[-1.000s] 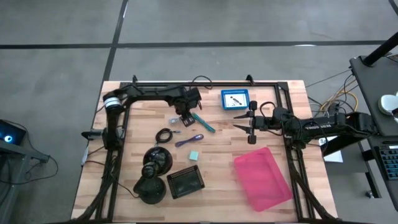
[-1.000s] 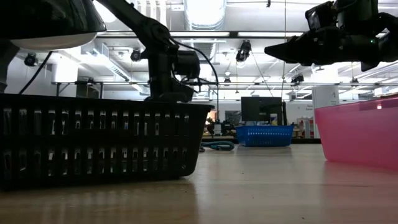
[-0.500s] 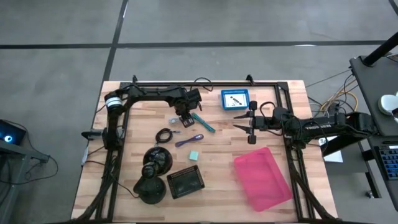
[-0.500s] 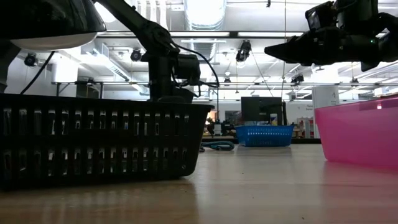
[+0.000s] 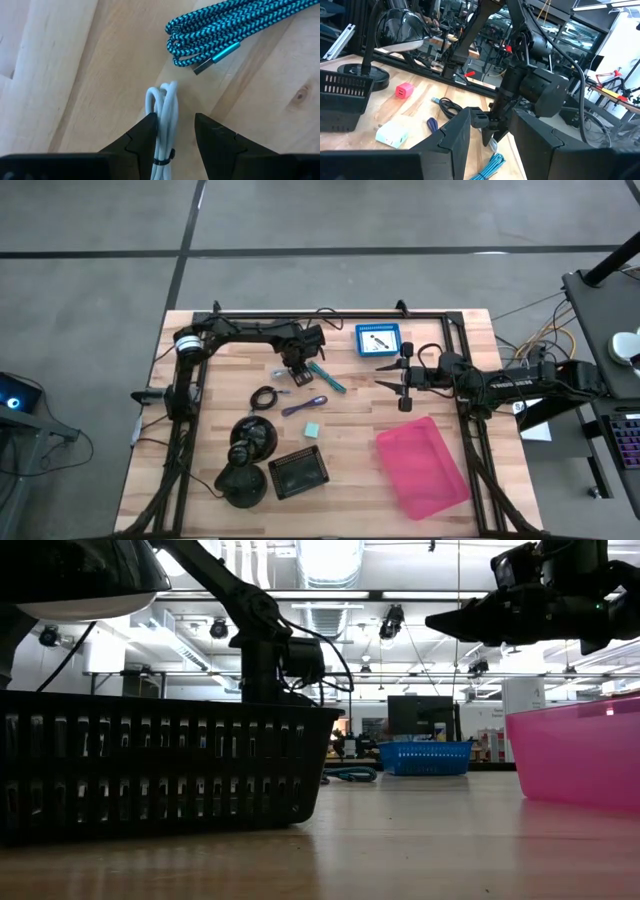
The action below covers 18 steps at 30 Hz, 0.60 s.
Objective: Pick and place items into bin
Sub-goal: Put the white charger cable into the pink bin
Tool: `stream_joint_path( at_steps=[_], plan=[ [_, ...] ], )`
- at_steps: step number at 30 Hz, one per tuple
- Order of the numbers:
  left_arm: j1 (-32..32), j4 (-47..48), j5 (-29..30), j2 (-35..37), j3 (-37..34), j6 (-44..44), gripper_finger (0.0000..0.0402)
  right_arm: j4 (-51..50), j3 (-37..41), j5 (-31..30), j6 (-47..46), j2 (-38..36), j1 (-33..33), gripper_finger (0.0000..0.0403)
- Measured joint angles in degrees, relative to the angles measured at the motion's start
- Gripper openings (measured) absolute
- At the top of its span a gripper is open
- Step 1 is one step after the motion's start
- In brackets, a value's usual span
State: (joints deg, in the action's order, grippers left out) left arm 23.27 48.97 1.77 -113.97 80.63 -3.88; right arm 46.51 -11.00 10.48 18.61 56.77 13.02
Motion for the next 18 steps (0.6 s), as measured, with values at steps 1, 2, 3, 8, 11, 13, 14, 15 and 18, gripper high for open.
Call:
stream_joint_path(
  at_steps=[1, 2, 3, 8, 11, 13, 14, 15, 18],
  plan=[
    [0.0, 0.0, 0.0, 0.0, 0.0, 0.2, 0.0117, 0.0, 0.0, 0.0, 0.0, 0.0, 0.0, 0.0134],
    [0.0, 0.0, 0.0, 0.0, -0.1, 0.2, 0.0115, 0.0, 0.0, 0.0, 0.0, 0.0, 0.0, 0.0134],
    [0.0, 0.0, 0.0, 0.0, -0.1, 0.2, 0.0111, 0.0, 0.0, 0.0, 0.0, 0.0, 0.0, 0.0134],
    [0.0, 0.1, 0.0, 0.0, -0.2, 0.3, 0.0069, 0.0, 0.0, 0.0, 0.0, 0.0, 0.0, 0.0134],
    [0.0, 0.4, -1.3, 0.0, -0.3, 4.5, 0.0033, 0.0, 0.0, 0.0, 0.0, 0.0, 0.0, 0.0134],
    [0.0, 0.8, -1.4, 0.0, -0.3, 7.7, 0.0013, 0.0, 0.0, 0.0, -0.1, 0.0, 0.0, 0.0134],
    [0.0, 0.9, -1.5, 0.0, -0.3, 8.3, 0.001, 0.0, 0.0, 0.0, -0.2, 0.0, 0.0, 0.0134],
    [0.0, 1.0, -1.5, 0.0, -0.3, 8.7, 0.001, 0.0, 0.0, 0.0, -0.1, 0.0, 0.0, 0.0134],
    [0.0, 1.2, -1.7, 0.2, -0.3, 10.1, 0.001, 0.0, 0.0, 0.0, -0.1, 0.0, 0.0, 0.0134]
  ],
)
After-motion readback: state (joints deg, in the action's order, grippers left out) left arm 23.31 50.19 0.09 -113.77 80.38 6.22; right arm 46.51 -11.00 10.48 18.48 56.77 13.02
